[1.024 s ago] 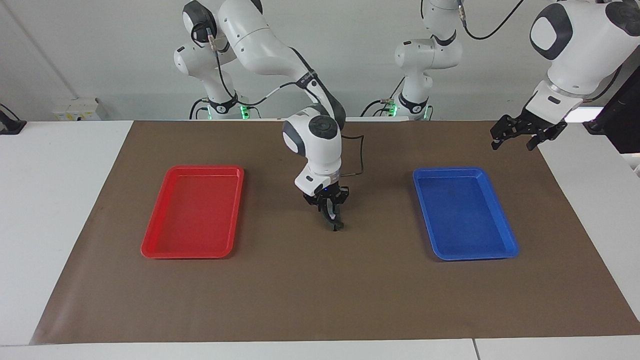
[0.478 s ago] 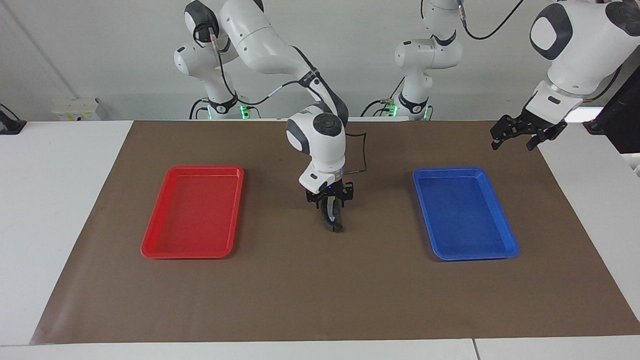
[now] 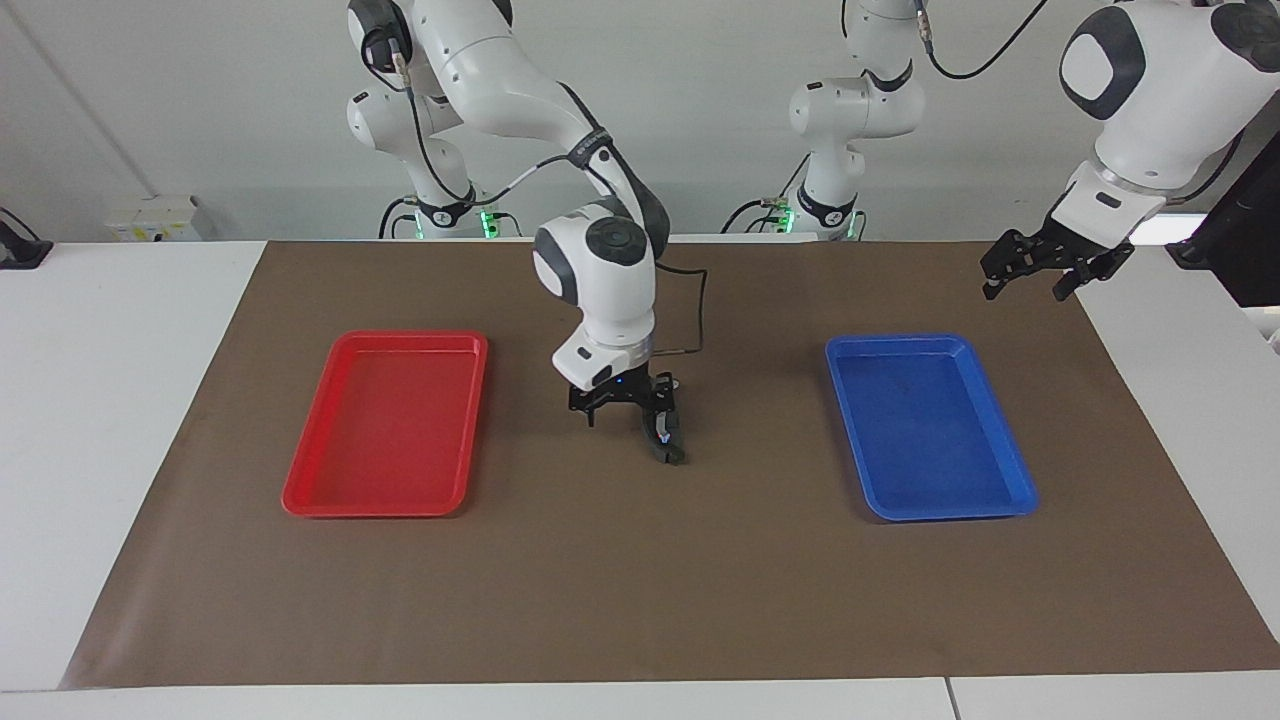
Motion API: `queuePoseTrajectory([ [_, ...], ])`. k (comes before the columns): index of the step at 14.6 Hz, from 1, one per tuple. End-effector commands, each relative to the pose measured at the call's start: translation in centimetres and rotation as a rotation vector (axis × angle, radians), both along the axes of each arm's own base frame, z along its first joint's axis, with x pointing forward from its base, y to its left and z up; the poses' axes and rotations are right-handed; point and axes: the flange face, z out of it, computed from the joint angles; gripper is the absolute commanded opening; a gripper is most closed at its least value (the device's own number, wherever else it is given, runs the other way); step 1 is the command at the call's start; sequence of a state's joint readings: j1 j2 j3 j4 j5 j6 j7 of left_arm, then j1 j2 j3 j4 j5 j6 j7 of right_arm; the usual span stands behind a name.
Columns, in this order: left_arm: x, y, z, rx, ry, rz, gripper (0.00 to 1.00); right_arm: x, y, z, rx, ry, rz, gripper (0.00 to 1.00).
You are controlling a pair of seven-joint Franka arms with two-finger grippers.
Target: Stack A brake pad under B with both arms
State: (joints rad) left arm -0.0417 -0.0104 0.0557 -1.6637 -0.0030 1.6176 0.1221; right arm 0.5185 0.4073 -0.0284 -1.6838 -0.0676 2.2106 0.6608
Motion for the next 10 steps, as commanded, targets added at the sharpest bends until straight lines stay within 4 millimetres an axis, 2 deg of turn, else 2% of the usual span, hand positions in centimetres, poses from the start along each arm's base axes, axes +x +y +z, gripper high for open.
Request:
queuePoseTrajectory([
  [1, -0.5, 0.2, 0.0, 0.012, -0.009, 0.009, 0.99, 1.3, -7.2, 5.2, -0.008, -0.013, -0.100, 1.00],
  [5, -0.5, 0.2, 0.0, 0.012, -0.009, 0.010, 0.99, 1.9, -16.5, 8.9, -0.055, 0.057, -0.098, 1.00],
  [6, -0.5, 0.2, 0.0, 0.012, -0.008, 0.009, 0.99, 1.7, -18.5, 10.1, -0.059, 0.065, -0.096, 1.00],
  [10, -0.5, 0.2, 0.0, 0.012, -0.009, 0.010, 0.99, 0.1, -25.7, 13.1, -0.082, 0.141, -0.080, 1.00],
])
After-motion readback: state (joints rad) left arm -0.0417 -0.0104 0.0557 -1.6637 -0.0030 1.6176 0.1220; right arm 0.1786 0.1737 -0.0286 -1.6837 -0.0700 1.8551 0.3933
